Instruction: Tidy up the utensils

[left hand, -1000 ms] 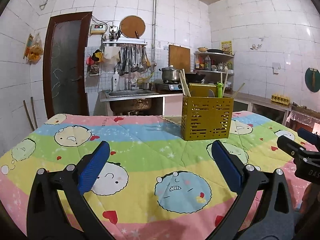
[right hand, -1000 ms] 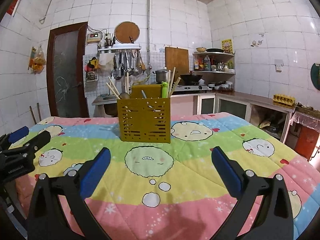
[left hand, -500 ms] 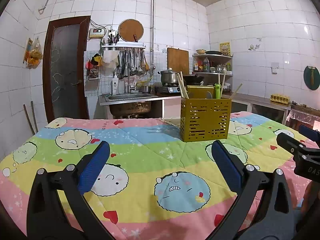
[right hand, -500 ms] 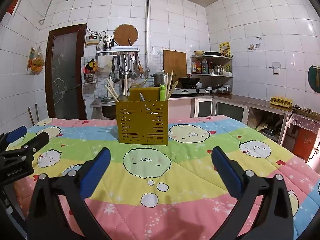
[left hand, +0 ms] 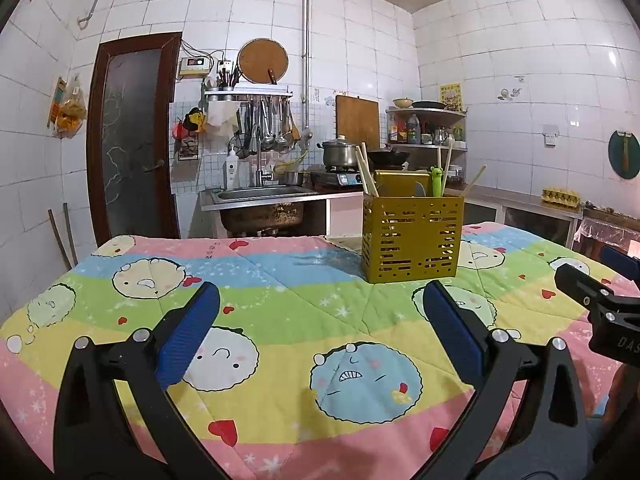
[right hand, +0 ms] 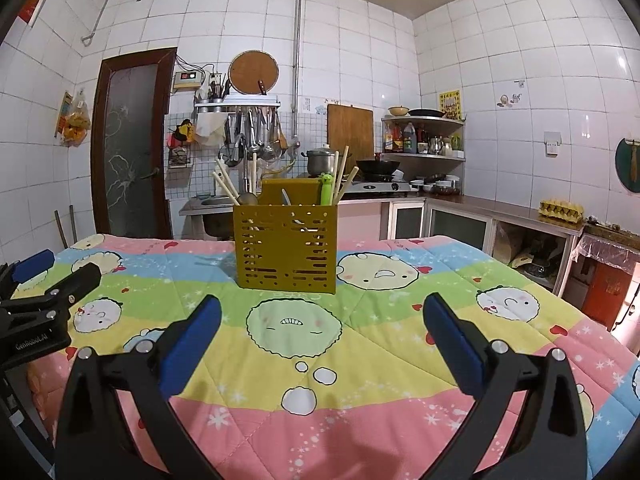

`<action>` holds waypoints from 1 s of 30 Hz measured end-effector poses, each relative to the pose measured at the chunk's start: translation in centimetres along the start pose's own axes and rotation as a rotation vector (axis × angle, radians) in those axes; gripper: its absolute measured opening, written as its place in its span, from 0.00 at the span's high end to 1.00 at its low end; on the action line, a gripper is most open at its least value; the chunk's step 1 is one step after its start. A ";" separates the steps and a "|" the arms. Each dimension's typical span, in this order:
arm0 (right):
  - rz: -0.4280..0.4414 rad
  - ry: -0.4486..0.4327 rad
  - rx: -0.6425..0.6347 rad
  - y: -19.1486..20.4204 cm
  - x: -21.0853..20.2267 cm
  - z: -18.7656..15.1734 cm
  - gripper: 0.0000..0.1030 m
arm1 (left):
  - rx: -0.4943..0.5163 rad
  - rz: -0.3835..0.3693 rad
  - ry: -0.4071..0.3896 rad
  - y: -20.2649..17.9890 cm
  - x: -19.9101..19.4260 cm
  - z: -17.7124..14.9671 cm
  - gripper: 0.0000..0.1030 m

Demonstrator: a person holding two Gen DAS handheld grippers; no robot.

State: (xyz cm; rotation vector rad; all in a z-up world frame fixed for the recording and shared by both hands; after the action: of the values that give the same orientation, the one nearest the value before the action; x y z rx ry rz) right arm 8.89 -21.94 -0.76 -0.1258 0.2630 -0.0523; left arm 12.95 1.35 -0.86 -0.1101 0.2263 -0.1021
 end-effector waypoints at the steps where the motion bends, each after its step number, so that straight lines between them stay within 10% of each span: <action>1: 0.000 0.001 -0.001 0.0 0.0 0.0 0.04 | 0.001 0.000 -0.002 0.0 -0.1 0.0 0.05; 30: -0.002 -0.011 -0.009 -0.1 -0.4 0.0 0.04 | 0.009 -0.002 -0.010 -0.3 -0.3 0.1 0.05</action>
State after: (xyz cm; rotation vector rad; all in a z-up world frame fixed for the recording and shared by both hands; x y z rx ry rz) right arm 8.54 -22.02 -0.67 -0.1351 0.2523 -0.0520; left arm 12.65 1.13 -0.70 -0.1018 0.2155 -0.1041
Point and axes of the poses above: each gripper's, at about its wrist camera, not at the fingertips, and x roughly the way its jaws point, y to its left, z to its top, the point moved 5 cm from there along x, roughly the way its jaws point, and after that the axes turned 8 degrees about -x, right-handed, at the moved point
